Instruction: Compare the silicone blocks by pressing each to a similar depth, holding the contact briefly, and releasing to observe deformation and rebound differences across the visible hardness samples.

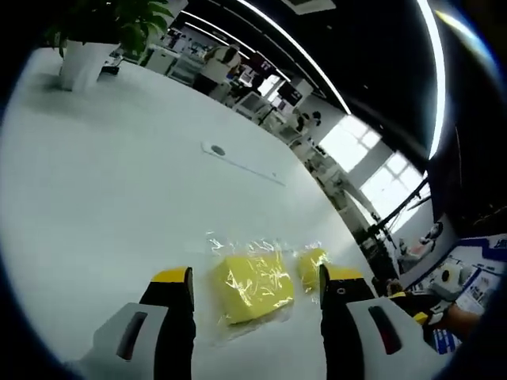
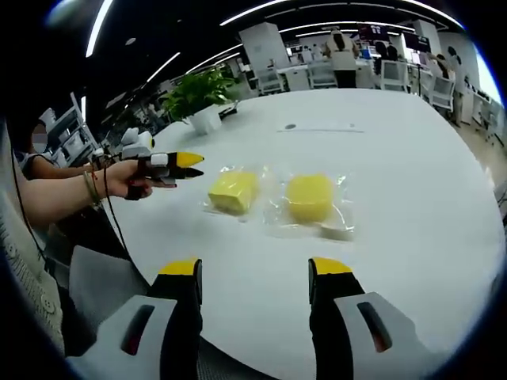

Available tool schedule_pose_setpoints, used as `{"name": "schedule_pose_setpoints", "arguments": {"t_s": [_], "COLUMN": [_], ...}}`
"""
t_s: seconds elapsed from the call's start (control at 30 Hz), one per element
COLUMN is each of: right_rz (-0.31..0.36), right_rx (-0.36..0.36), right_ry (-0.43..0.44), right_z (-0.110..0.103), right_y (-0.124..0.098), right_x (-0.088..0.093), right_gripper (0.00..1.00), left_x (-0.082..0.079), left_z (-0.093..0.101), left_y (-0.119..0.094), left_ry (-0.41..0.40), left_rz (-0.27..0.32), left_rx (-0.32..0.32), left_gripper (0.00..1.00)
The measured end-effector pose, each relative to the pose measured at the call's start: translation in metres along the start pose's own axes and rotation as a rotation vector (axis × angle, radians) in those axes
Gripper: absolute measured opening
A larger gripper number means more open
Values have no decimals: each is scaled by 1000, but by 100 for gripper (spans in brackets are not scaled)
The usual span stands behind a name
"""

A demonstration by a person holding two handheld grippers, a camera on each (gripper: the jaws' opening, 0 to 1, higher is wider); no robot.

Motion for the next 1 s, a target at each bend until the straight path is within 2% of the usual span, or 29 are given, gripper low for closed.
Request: {"name": "schedule_pose_setpoints", "arguments": {"t_s": [0.3, 0.7, 0.83, 1.0], "right_rz": [-27, -58, -68, -79], "right_rx": [8, 17, 20, 26], "right_ry": [15, 28, 34, 42], "right_z": [5, 12, 14, 18], "right_y": [1, 5, 6, 8], "right_x": [4, 6, 7, 8], "right_gripper": [49, 49, 49, 49], "left_x": [-1, -3, -9, -10], "left_z": [-7, -17, -18, -25], "left_y": [17, 53, 63, 70], "left_ry": [-11, -118, -244, -264], "left_rz": [-17, -39, -23, -38], "left_rx": [-1, 41, 93, 117], "left_gripper": [63, 60, 53, 42]}}
Point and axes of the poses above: the point that each gripper's makers call its tool centre point, and the gripper's own axes: y roughly forward along the fingers, z roughly to its right, x roughly out of its underside, the point moved 2 cm from there along -y, roughly backward along the fingers, and after that the axes turned 11 degrees about -x, right-handed, at the moved point
